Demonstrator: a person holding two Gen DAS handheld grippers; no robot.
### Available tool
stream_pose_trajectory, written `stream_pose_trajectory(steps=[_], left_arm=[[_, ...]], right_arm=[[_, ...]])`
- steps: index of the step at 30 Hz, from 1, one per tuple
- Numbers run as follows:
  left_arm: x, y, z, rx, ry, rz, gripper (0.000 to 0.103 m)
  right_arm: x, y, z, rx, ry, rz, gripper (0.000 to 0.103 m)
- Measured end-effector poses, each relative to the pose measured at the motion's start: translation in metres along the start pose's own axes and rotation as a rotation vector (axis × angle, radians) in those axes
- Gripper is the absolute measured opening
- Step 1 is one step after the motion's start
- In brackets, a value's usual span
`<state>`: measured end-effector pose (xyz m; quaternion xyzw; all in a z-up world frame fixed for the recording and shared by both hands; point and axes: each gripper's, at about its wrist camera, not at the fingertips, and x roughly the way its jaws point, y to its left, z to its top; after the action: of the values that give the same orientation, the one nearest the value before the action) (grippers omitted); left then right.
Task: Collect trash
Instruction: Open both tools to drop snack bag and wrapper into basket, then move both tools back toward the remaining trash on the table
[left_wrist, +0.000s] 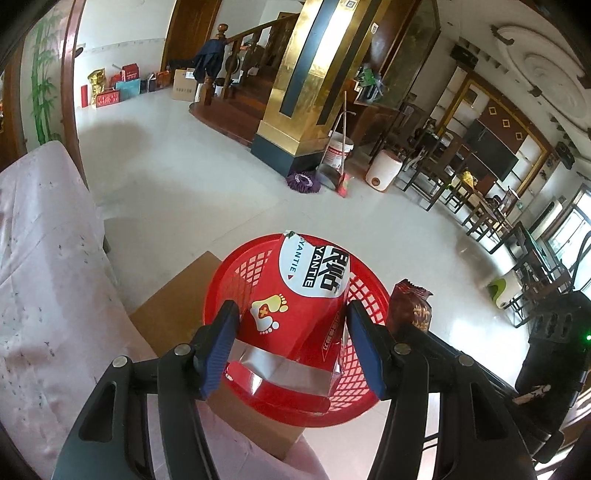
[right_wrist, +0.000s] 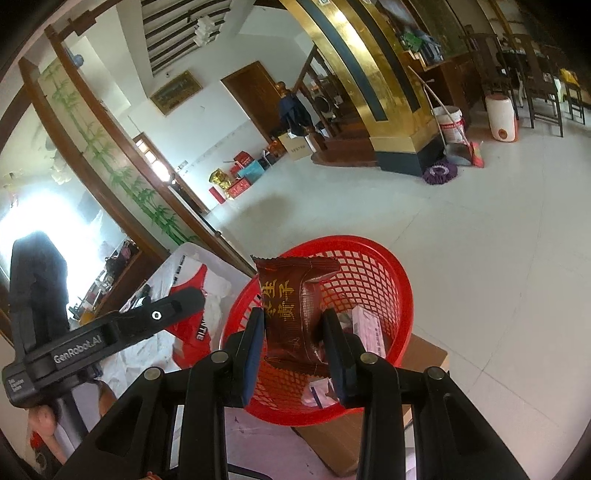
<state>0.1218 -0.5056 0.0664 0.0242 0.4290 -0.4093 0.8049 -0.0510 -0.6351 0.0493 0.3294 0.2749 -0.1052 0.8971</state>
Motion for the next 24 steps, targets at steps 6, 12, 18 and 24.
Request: stream_pose_trajectory(steps=[6, 12, 18, 24], left_arm=[[0.006, 0.004, -0.001, -0.025, 0.021, 0.001, 0.07], [-0.036, 0.02, -0.013, -0.077, -0.024, 0.009, 0.07], [-0.136, 0.05, -0.051, -0.156, -0.152, 0.036, 0.082], [-0.244, 0.086, -0.107, -0.198, -0.282, 0.219, 0.082]], right_arm=[[0.004, -0.002, 0.005, 0.036, -0.005, 0.002, 0.066], [-0.016, 0.005, 0.003, 0.042, -0.033, 0.018, 0.067], [-0.048, 0.046, -0.014, -0.037, -0.07, 0.119, 0.071], [-0.074, 0.128, -0.037, -0.195, -0.071, 0.292, 0.079]])
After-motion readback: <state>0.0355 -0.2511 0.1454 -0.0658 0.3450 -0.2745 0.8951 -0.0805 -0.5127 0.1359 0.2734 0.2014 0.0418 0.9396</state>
